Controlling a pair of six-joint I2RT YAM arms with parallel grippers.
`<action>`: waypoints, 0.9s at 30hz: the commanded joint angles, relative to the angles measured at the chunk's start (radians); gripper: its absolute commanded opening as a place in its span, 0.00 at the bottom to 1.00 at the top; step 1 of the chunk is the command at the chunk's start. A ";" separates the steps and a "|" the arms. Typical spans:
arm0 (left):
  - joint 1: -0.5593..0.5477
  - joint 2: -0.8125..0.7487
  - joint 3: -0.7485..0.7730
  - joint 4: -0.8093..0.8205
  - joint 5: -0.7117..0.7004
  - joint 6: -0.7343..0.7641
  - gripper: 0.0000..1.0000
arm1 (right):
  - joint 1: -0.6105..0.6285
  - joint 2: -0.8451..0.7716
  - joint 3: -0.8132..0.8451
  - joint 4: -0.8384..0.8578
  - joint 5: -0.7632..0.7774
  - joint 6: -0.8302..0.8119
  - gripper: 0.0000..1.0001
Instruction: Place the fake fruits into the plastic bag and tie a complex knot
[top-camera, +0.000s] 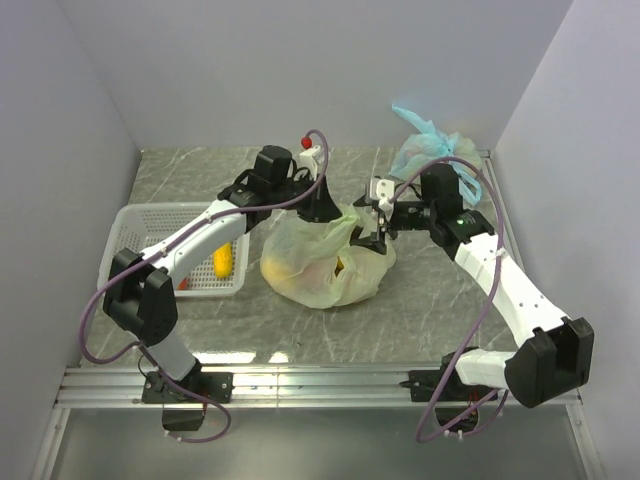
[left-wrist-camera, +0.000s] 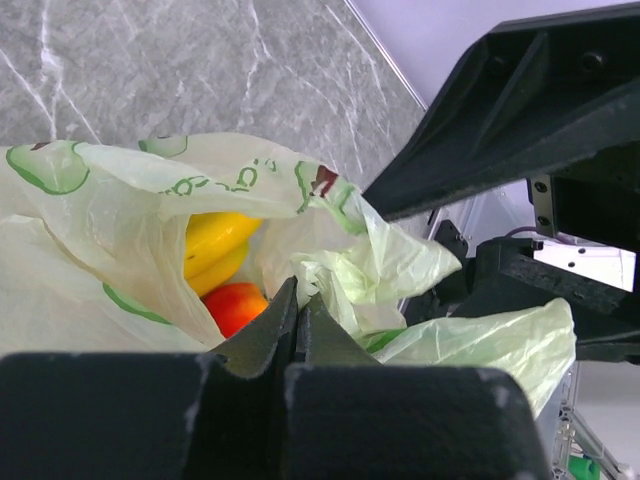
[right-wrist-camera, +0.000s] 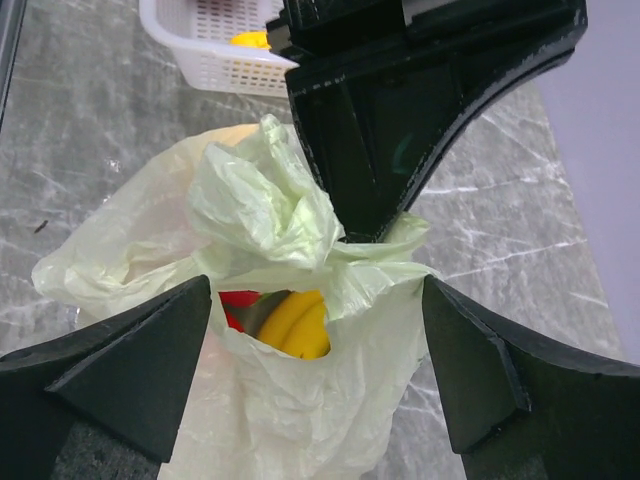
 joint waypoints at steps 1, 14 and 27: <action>0.009 -0.005 0.039 0.000 0.036 0.022 0.00 | -0.027 -0.024 0.049 -0.039 0.028 -0.023 0.93; 0.020 -0.001 0.040 0.001 0.044 0.037 0.00 | -0.049 -0.076 0.096 -0.159 -0.018 -0.083 0.98; 0.032 0.007 0.120 -0.060 0.057 0.062 0.00 | 0.089 0.028 0.147 -0.151 0.027 -0.128 0.38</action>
